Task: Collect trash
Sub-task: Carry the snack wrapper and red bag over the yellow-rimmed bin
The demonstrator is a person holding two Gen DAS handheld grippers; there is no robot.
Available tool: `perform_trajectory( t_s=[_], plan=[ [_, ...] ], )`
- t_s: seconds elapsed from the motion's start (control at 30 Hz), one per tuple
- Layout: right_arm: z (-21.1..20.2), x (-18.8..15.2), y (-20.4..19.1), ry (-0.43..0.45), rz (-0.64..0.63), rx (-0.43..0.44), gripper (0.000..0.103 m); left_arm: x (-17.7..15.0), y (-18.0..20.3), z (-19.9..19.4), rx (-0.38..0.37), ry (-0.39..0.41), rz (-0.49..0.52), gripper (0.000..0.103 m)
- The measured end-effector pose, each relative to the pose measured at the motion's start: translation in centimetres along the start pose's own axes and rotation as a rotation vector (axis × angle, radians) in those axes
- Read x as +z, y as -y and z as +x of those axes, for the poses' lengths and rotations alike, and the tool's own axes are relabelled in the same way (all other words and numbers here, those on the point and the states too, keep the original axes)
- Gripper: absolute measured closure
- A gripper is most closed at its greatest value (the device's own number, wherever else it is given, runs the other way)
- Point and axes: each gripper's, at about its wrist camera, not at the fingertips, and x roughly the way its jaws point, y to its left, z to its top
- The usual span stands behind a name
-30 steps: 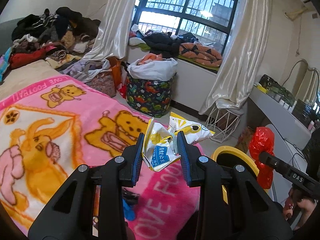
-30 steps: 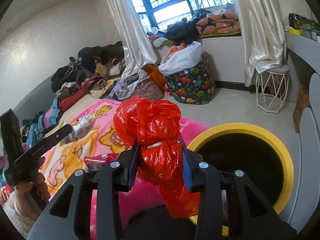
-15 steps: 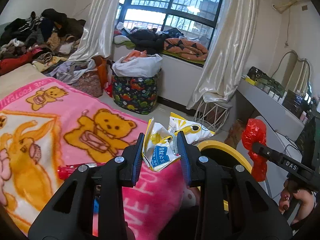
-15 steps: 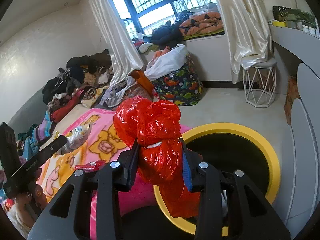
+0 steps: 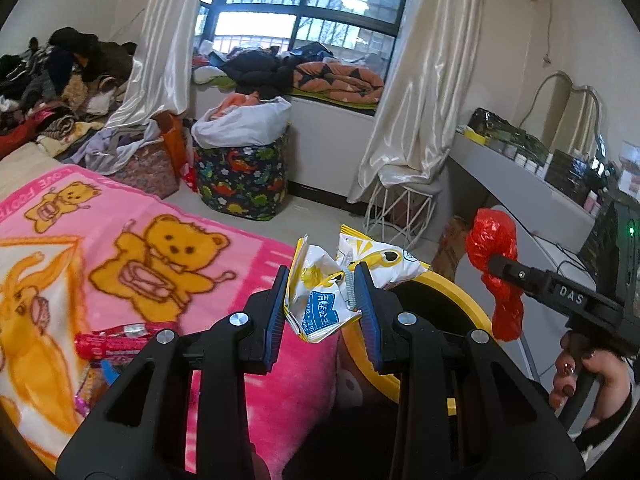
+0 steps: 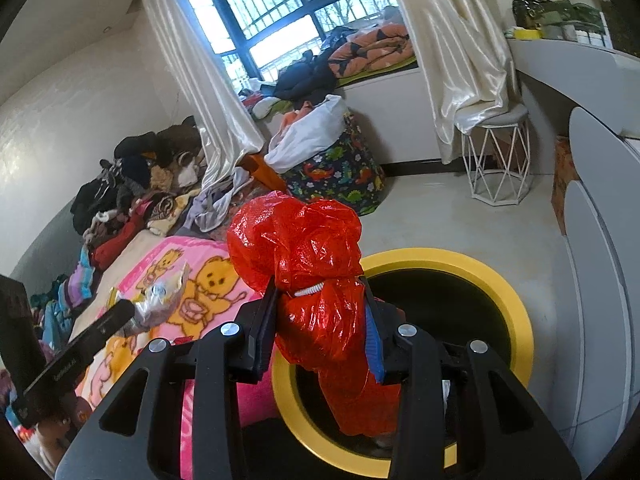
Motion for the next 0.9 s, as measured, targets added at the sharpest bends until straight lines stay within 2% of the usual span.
perform_trajectory(
  t_s=[0.63, 0.9],
  plan=[
    [0.1, -0.1, 3.7, 0.012, 0.077, -0.075, 0.068, -1.6, 3.5, 3.1, -0.050, -0.084, 0.080, 0.077],
    [0.7, -0.5, 5.3, -0.004, 0.110, -0.088, 0.068, -2.6, 5.6, 5.1, -0.075, -0.131, 0.156, 0.077]
  ],
)
